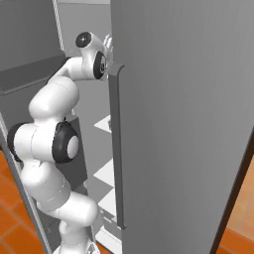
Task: Take the meat container that has the fish and place it on the second highest rack of the freezer. Then take the vegetable container that has the cucumber and corn and place it on the highest rack of the freezer.
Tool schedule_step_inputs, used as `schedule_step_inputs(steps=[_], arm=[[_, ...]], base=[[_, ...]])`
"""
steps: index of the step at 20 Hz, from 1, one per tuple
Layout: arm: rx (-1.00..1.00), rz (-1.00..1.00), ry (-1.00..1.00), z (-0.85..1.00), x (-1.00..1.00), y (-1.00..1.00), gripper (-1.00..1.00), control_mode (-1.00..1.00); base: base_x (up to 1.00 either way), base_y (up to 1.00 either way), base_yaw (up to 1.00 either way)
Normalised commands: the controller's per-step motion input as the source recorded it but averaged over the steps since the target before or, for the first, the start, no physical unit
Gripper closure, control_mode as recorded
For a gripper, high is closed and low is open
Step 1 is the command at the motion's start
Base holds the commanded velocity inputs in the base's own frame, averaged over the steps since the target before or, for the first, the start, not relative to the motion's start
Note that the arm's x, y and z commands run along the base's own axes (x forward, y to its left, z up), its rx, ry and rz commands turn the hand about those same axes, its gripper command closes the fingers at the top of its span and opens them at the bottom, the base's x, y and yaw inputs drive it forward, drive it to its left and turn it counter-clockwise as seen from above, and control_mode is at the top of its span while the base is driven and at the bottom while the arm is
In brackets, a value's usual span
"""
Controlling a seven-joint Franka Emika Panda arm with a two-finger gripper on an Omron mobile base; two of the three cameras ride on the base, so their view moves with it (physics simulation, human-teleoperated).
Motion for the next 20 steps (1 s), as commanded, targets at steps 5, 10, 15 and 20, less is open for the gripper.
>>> schedule_step_inputs(steps=[5, 10, 15, 20], arm=[[-0.04, 0.08, -0.29, 0.21, -0.36, 0.08, -1.0, -1.0], [-0.09, 0.04, -0.35, 0.17, -0.9, 0.03, -1.0, -1.0], [-0.11, 0.1, -0.11, 0.27, -1.0, 0.01, -1.0, -1.0], [-0.22, 0.19, 0.17, 0.13, -1.0, 0.0, -1.0, -1.0]], base=[[0.0, 0.0, 0.0], [0.0, 0.0, 0.0], [0.0, 0.0, 0.0], [0.0, 0.0, 0.0]])
